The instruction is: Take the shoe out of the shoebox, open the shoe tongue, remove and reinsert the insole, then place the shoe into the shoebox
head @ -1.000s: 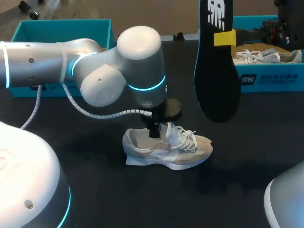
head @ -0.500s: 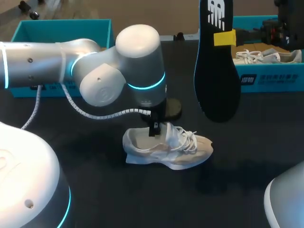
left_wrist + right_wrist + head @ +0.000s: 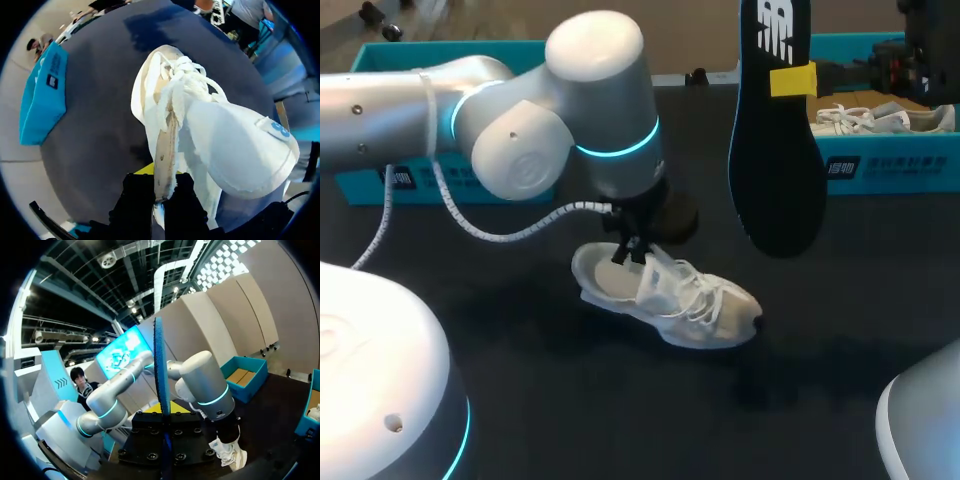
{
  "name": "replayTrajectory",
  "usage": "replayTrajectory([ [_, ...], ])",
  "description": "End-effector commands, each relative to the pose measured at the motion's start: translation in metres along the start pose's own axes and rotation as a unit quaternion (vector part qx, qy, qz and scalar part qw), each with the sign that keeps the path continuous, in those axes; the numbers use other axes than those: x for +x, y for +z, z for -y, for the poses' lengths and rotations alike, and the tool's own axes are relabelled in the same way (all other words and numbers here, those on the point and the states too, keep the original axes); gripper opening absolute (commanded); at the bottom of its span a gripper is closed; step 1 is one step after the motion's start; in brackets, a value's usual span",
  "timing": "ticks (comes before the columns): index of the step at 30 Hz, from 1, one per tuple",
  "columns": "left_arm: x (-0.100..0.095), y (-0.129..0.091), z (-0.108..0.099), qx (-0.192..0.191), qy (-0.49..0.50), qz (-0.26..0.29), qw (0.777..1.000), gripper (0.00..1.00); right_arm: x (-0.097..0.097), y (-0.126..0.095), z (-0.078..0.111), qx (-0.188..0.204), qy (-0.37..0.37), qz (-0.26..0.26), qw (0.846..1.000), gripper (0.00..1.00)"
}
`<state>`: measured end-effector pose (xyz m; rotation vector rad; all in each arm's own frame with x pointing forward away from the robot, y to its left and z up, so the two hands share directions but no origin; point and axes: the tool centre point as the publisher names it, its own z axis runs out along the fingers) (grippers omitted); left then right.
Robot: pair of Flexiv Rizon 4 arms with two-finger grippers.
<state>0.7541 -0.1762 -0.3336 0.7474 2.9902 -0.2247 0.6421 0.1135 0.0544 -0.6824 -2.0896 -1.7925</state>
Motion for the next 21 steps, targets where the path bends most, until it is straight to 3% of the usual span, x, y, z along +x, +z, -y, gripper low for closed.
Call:
replayTrajectory([
  [1, 0.0102, -0.0184, -0.0101, -0.003, 0.109, 0.007, 0.994, 0.00, -0.0016, 0.0024, -0.0015, 0.001, 0.000, 0.000, 1.000, 0.00],
  [4, 0.0175, -0.0222, -0.0121, -0.008, 0.236, 0.021, 0.972, 0.00, -0.0016, 0.0024, -0.0015, 0.001, 0.000, 0.000, 1.000, 0.00],
  [18, 0.0173, -0.0227, -0.0120, -0.014, 0.244, 0.034, 0.969, 0.00, -0.0016, 0.0024, -0.0015, 0.001, 0.000, 0.000, 1.000, 0.00],
  [21, 0.0168, -0.0257, -0.0129, -0.001, 0.297, 0.019, 0.955, 0.00, -0.0016, 0.0024, -0.0015, 0.001, 0.000, 0.000, 1.000, 0.00],
])
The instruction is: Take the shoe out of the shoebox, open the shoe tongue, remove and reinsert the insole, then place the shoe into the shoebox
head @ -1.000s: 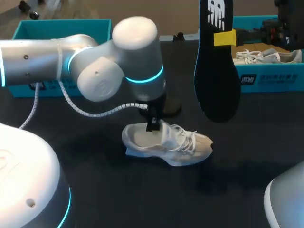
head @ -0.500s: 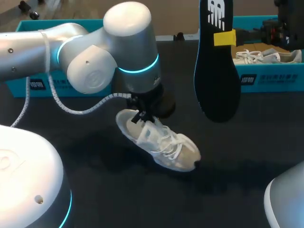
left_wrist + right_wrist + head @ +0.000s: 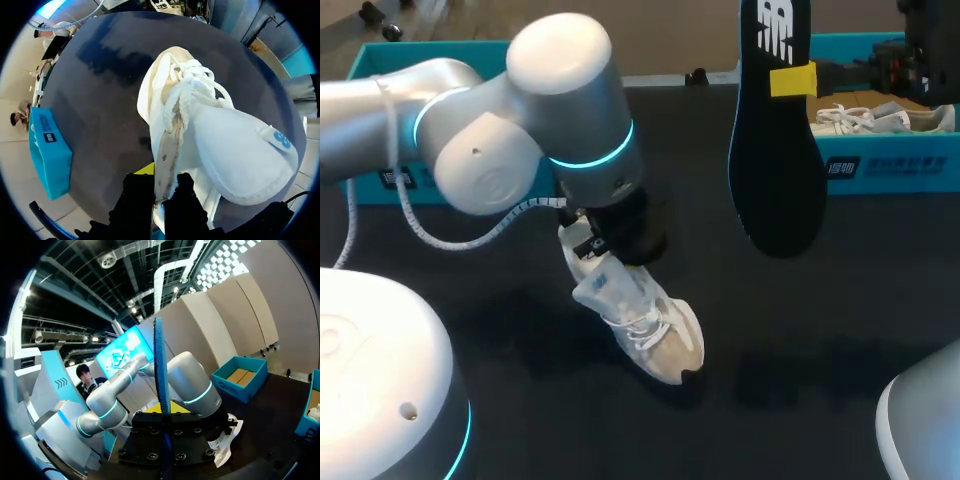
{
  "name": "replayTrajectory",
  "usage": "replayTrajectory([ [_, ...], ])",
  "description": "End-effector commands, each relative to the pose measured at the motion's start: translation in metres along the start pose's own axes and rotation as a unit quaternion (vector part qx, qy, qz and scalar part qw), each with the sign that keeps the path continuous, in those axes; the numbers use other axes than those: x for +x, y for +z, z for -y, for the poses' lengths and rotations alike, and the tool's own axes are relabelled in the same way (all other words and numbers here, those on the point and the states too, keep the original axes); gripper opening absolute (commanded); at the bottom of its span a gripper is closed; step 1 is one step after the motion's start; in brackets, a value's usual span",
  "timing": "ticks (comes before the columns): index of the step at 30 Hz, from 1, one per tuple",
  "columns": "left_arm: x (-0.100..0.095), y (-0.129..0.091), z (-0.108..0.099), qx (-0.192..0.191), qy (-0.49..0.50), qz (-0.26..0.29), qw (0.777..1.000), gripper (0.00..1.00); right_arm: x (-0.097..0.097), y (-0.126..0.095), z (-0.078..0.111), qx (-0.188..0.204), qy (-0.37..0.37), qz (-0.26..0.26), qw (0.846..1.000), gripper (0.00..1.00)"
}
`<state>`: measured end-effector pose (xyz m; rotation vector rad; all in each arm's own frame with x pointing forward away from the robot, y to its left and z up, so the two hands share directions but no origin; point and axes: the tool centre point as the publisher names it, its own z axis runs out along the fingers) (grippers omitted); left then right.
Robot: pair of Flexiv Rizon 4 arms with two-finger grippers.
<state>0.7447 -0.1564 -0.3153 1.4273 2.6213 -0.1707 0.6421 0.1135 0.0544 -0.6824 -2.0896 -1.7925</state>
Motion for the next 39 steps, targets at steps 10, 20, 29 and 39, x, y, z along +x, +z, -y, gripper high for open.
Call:
replayTrajectory([
  [10, 0.021, -0.003, 0.011, 0.018, 0.189, -0.013, 0.982, 0.00, -0.002, 0.002, -0.001, 0.001, 0.000, -0.001, 1.000, 0.00],
  [20, 0.032, 0.003, 0.028, 0.019, 0.226, -0.018, 0.974, 0.00, -0.002, 0.002, -0.001, 0.001, 0.000, -0.001, 1.000, 0.00],
  [29, 0.031, 0.013, 0.041, 0.030, 0.262, -0.024, 0.964, 0.00, -0.002, 0.002, -0.001, 0.001, 0.000, -0.001, 1.000, 0.00],
  [39, 0.019, 0.029, 0.055, 0.034, 0.279, -0.026, 0.959, 0.00, -0.002, 0.002, -0.001, 0.001, 0.000, -0.001, 1.000, 0.00],
])
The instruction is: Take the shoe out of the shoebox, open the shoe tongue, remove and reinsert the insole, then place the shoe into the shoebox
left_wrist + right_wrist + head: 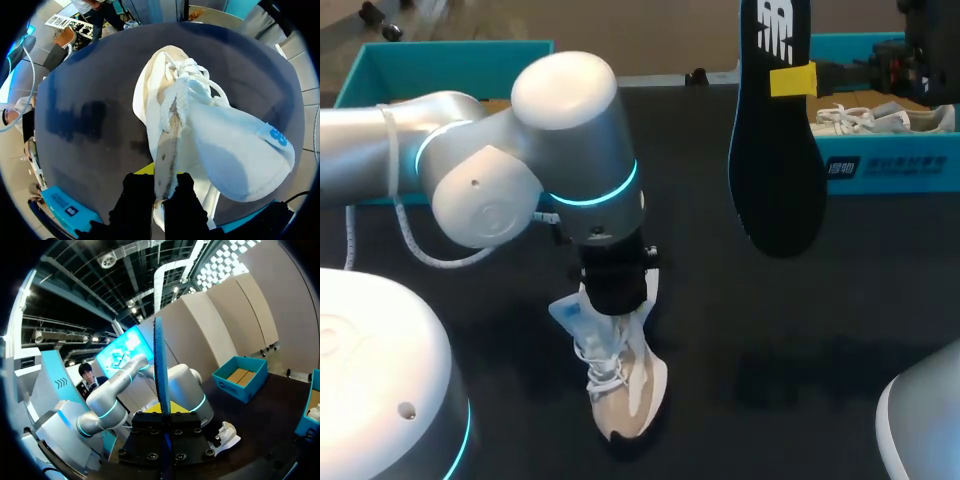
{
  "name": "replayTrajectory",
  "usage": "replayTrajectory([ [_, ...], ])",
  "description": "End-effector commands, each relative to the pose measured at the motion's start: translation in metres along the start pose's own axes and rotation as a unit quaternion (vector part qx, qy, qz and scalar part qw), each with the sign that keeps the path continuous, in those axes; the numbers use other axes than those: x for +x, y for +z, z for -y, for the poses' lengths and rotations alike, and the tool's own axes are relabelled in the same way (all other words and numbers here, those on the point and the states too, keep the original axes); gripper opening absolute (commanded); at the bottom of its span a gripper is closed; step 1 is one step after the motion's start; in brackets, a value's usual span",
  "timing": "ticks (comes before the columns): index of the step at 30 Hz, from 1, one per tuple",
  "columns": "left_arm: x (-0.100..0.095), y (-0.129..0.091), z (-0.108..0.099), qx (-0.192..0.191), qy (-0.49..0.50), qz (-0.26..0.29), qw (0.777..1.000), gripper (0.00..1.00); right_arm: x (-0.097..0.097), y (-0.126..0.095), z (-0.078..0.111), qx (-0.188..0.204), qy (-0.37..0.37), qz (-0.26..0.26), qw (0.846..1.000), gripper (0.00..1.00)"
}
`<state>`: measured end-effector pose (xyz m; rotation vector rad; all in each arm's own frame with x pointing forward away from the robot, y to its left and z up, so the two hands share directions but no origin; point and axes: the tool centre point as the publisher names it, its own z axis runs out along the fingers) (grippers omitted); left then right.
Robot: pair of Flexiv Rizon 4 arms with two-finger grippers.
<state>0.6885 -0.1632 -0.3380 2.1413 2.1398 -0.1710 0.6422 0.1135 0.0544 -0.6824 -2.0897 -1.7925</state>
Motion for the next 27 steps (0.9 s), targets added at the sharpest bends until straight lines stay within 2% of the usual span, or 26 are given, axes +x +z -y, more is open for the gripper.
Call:
replayTrajectory([
  [1, -0.014, 0.012, -0.002, -0.002, -0.002, -0.010, 1.000, 0.00, -0.002, 0.002, -0.001, 0.001, 0.000, -0.001, 1.000, 0.00],
  [17, -0.045, 0.042, -0.009, 0.002, 0.011, -0.019, 1.000, 0.00, -0.002, 0.002, -0.001, 0.001, 0.000, -0.001, 1.000, 0.00],
  [27, -0.050, 0.052, -0.015, 0.003, 0.010, -0.022, 1.000, 0.00, -0.002, 0.002, -0.001, 0.001, 0.000, -0.001, 1.000, 0.00],
])
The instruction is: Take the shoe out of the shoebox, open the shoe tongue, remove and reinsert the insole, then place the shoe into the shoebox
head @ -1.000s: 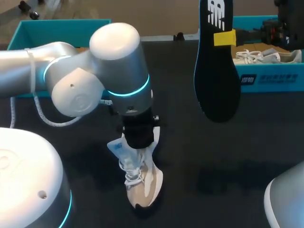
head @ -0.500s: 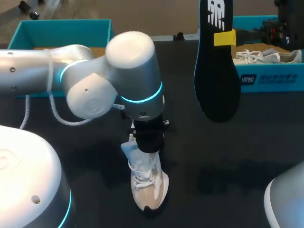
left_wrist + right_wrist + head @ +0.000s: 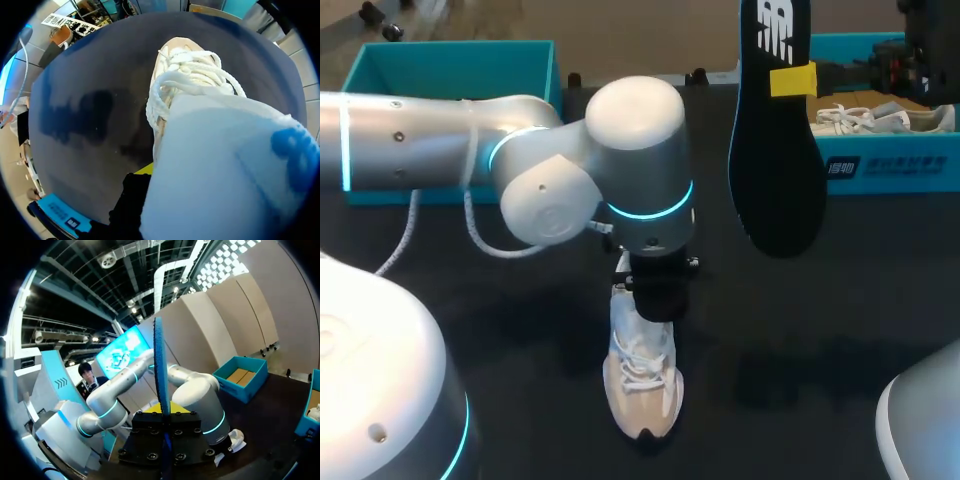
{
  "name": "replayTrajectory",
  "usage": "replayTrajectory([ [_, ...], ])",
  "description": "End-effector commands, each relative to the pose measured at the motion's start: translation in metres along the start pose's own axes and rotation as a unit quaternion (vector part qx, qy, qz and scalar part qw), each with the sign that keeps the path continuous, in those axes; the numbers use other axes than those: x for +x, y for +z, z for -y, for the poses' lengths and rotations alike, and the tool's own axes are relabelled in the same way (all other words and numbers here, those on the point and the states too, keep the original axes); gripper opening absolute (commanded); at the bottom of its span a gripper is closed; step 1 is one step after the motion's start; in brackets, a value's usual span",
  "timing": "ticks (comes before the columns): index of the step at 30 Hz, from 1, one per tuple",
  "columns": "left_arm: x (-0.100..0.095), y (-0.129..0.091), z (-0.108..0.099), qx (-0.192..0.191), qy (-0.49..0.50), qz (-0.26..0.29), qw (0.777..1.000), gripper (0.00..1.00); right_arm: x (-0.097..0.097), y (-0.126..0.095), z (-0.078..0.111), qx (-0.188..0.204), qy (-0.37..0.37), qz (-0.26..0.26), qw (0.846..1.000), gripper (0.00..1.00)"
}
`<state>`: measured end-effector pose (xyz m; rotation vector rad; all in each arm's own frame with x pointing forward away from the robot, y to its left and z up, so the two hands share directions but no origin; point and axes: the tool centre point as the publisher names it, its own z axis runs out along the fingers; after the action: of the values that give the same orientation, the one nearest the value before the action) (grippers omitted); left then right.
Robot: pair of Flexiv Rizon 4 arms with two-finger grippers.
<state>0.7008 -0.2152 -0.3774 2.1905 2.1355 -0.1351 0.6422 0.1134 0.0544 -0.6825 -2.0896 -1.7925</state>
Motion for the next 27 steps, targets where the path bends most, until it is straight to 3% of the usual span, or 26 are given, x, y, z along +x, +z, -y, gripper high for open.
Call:
replayTrajectory([
  [1, -0.005, 0.005, -0.004, 0.000, -0.002, -0.002, 1.000, 0.00, -0.002, 0.002, -0.001, 0.001, 0.000, -0.001, 1.000, 0.00],
  [2, -0.004, 0.005, -0.005, -0.001, -0.005, 0.000, 1.000, 0.20, -0.002, 0.002, -0.001, 0.001, 0.000, -0.001, 1.000, 0.00],
  [4, -0.003, 0.005, -0.006, -0.004, -0.010, -0.001, 1.000, 0.47, -0.002, 0.002, -0.001, 0.001, 0.000, -0.001, 1.000, 0.00],
  [5, -0.003, 0.005, -0.006, -0.005, -0.012, -0.001, 1.000, 0.89, -0.002, 0.002, -0.001, 0.001, 0.000, -0.001, 1.000, 0.00],
  [6, -0.003, 0.004, -0.007, -0.006, -0.015, 0.001, 1.000, 1.00, -0.002, 0.002, -0.001, 0.001, 0.000, -0.001, 1.000, 0.00],
  [14, 0.003, -0.017, -0.016, -0.013, -0.039, 0.042, 0.998, 1.00, -0.002, 0.002, -0.001, 0.001, 0.000, -0.001, 1.000, 0.00],
  [27, 0.024, -0.113, -0.046, 0.000, -0.094, 0.241, 0.966, 1.00, -0.002, 0.002, -0.001, 0.001, 0.000, -0.001, 1.000, 0.00],
])
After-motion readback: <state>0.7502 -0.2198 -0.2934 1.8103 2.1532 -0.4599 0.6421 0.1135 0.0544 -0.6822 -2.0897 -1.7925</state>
